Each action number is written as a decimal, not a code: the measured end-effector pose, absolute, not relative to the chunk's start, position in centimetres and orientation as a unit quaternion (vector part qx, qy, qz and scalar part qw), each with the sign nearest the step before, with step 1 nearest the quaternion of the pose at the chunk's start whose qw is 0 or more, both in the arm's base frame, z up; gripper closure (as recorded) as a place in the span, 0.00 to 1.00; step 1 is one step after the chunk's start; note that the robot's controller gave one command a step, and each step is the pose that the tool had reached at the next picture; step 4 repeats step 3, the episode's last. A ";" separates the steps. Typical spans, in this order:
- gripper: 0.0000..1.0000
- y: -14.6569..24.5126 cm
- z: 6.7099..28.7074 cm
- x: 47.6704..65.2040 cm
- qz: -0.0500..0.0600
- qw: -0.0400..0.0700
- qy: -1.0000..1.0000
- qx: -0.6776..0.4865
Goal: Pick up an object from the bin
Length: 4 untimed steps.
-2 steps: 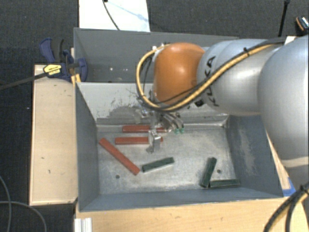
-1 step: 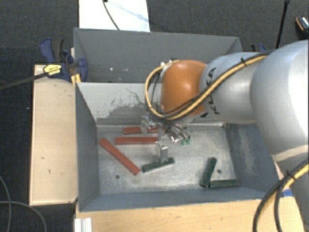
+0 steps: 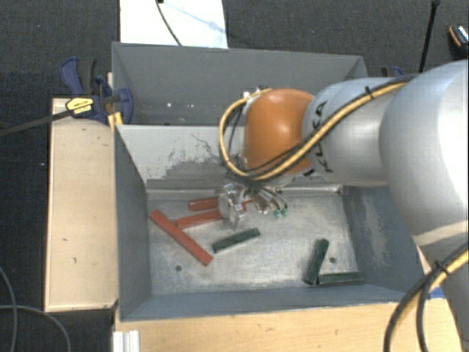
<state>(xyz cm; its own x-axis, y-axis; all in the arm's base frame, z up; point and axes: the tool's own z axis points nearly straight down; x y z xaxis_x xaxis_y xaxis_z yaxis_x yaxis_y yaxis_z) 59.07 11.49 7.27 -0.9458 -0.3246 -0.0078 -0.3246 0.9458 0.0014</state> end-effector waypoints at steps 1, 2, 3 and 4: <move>0.00 11.4 7.1 59.0 0.001 0.002 0.987 -0.163; 1.00 11.4 7.1 59.0 0.001 0.002 0.987 -0.161; 1.00 9.9 20.0 58.1 0.001 0.006 0.991 -0.134; 1.00 9.9 20.0 58.1 0.001 0.006 0.991 -0.134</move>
Offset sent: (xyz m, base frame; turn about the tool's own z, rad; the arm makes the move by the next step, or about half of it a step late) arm 0.0000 0.0000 0.0000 0.0000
